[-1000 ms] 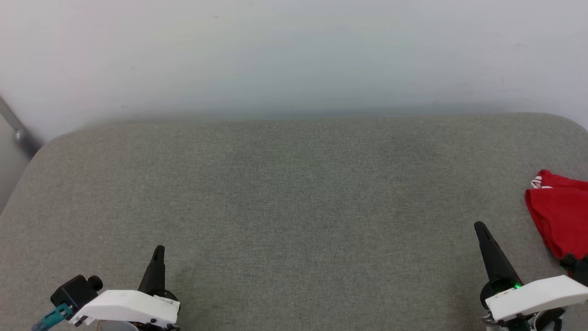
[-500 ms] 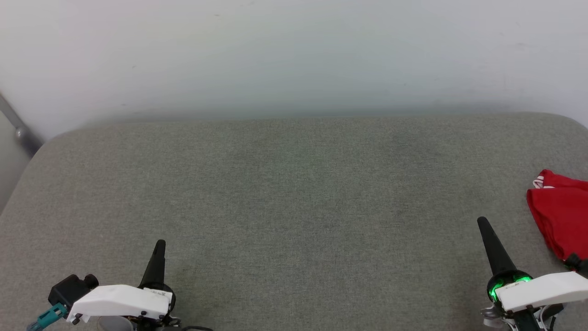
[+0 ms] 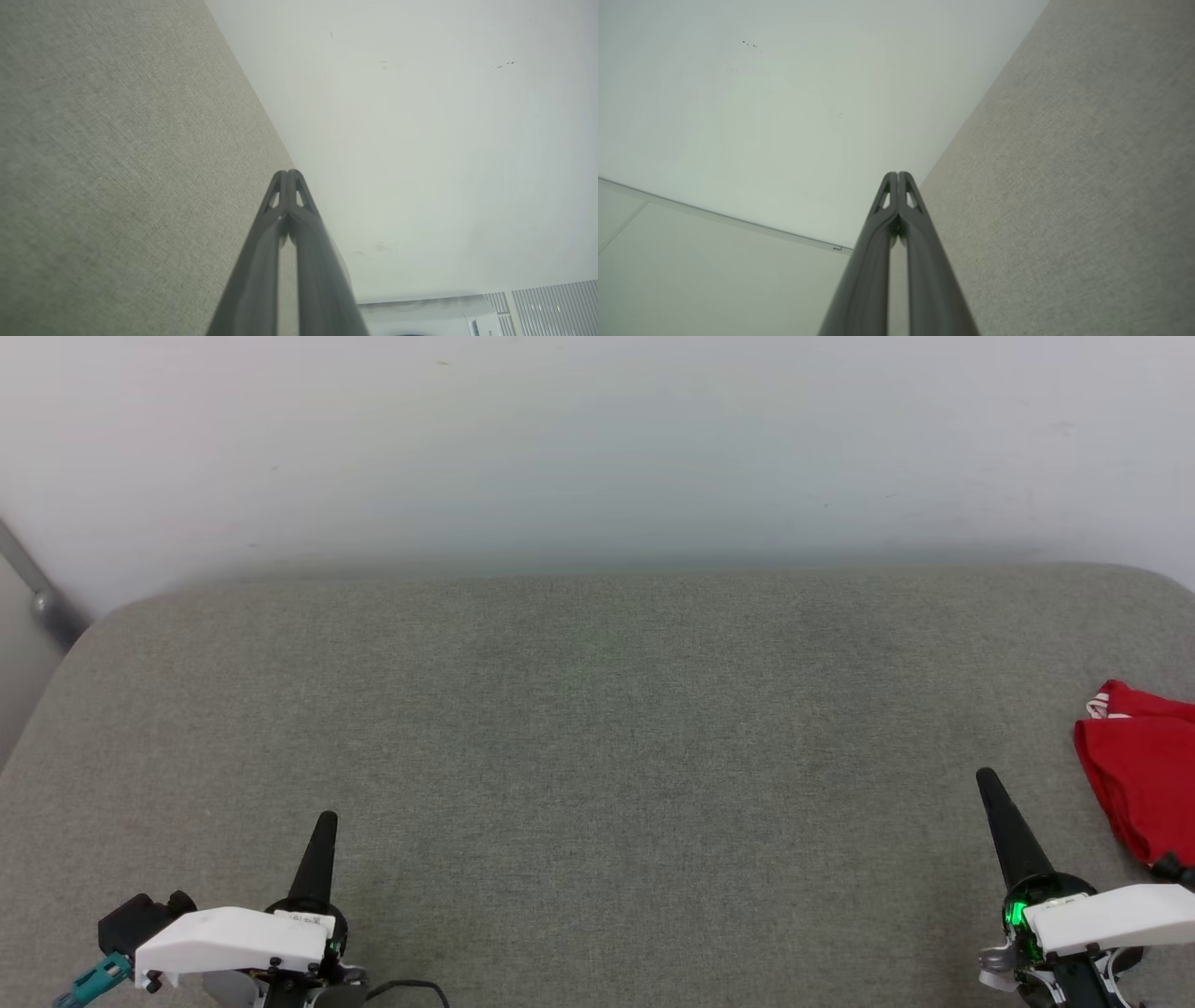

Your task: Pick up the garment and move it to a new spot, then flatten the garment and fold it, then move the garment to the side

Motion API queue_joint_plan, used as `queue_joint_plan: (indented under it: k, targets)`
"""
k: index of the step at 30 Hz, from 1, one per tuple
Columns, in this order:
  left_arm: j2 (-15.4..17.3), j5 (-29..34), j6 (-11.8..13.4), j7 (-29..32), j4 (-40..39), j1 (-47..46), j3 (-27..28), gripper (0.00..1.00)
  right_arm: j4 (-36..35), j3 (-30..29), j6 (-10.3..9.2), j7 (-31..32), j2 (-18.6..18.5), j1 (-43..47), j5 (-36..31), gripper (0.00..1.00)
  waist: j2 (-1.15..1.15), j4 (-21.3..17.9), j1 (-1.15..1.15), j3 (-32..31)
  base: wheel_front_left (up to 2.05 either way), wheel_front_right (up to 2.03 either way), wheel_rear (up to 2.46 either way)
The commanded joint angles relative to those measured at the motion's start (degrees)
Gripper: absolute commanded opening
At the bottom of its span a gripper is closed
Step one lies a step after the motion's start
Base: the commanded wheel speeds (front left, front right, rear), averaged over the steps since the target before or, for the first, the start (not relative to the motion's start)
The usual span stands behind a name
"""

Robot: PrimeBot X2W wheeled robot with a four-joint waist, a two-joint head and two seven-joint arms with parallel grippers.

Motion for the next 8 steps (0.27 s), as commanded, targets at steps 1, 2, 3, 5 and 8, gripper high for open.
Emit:
queue_joint_plan:
  k: [1,2,3,5,8]
  targets:
    - [-0.1,-0.9,-0.5,0.2,-0.2,-1.3,0.5,0.0,0.0,-0.2,-0.01,0.2,0.1,-1.2,1.1,0.0,0.0,0.0,0.0,0.0,0.0,0.0,0.0]
    - [-0.2,-1.3,-0.6,0.4,-0.1,-1.4,0.6,0.0,0.1,-0.2,-0.01,0.2,0.1,-1.3,1.7,0.0,0.0,0.0,0.0,0.0,0.0,0.0,0.0]
    - [-0.3,-1.8,-0.6,0.5,-0.1,-1.5,0.7,0.0,0.2,-0.3,-0.01,0.2,0.1,-1.4,2.2,0.0,0.0,0.0,0.0,0.0,0.0,0.0,0.0]
    - [-0.5,-2.6,-0.8,0.8,0.0,-1.5,0.9,0.0,0.5,-0.4,-0.01,0.2,0.2,-1.6,3.3,0.0,0.0,0.1,0.0,0.1,0.0,0.0,0.0]
    - [-0.7,-3.9,-1.1,1.2,0.1,-1.7,1.3,0.0,0.9,-0.5,-0.01,0.3,0.2,-1.8,4.8,0.0,0.0,0.1,-0.01,0.1,0.0,0.0,0.0]
